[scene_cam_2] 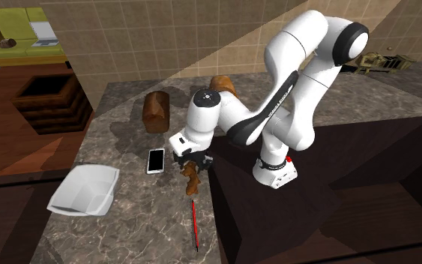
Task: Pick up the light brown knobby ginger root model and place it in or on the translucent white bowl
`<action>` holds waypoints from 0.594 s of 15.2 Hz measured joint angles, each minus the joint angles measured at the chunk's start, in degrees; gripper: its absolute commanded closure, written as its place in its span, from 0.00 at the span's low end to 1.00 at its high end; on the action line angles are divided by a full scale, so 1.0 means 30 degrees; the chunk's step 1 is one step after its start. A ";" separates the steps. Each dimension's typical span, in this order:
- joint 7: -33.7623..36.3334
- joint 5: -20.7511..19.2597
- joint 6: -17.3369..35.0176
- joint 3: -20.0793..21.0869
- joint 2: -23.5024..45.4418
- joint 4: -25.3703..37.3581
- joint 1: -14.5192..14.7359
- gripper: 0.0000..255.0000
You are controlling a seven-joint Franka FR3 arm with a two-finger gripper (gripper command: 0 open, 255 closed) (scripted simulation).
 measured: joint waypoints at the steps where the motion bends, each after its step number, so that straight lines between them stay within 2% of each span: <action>1: -0.0059 0.0070 -0.0392 0.0028 -0.0245 0.0151 0.0032 1.00; 9: -0.0482 0.0493 -0.2847 0.0167 -0.1255 0.1612 0.0214 1.00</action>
